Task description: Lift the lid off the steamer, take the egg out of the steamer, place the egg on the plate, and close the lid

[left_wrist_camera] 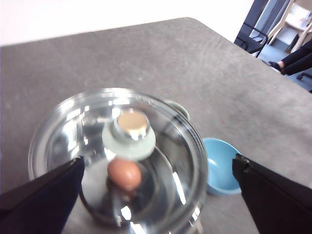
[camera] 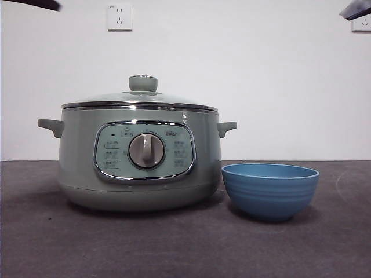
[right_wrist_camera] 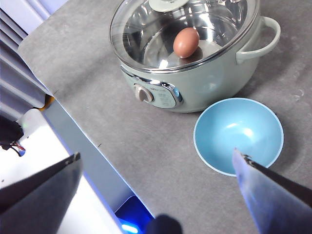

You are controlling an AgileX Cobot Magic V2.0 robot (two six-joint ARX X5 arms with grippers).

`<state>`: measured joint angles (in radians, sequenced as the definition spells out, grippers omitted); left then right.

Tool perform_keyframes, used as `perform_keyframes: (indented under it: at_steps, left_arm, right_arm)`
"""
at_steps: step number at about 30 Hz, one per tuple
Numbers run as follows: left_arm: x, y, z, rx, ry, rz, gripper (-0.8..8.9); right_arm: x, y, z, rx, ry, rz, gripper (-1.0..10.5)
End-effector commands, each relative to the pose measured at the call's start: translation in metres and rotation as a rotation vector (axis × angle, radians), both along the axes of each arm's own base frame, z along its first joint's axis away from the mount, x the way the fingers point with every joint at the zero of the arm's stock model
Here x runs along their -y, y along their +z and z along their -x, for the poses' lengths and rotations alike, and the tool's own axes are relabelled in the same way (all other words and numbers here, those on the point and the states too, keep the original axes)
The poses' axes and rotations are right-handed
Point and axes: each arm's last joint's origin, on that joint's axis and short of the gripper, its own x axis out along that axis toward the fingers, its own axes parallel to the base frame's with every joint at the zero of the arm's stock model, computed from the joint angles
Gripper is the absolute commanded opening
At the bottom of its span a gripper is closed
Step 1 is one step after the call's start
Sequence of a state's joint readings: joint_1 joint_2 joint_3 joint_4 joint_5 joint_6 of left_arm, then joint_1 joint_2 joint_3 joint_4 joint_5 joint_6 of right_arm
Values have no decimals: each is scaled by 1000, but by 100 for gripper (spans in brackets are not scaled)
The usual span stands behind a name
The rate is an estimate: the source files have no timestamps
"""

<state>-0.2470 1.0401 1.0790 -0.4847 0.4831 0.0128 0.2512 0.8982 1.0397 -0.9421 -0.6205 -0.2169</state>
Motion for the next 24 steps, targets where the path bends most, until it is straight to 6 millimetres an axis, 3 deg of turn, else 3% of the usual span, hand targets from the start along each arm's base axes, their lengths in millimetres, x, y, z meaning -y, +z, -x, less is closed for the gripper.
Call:
perform_keyframes:
  at_steps: [1, 6, 13, 18, 24]
  left_arm:
    - [16, -2, -21, 31, -4, -62, 534]
    - [43, -13, -52, 60, -7, -115, 534]
    - [69, -47, -87, 27, -17, -146, 534]
    - [78, -67, -99, -14, -8, -177, 533]
    - [83, -74, -103, -21, 8, -200, 531]
  right_arm:
    - [0, 2, 0, 3, -4, -8, 566]
    - [0, 2, 0, 3, -4, -8, 567]
    - [0, 2, 0, 4, -3, -8, 566]
    - [0, 2, 0, 4, -4, -7, 566]
    - [0, 2, 0, 4, -4, -7, 566]
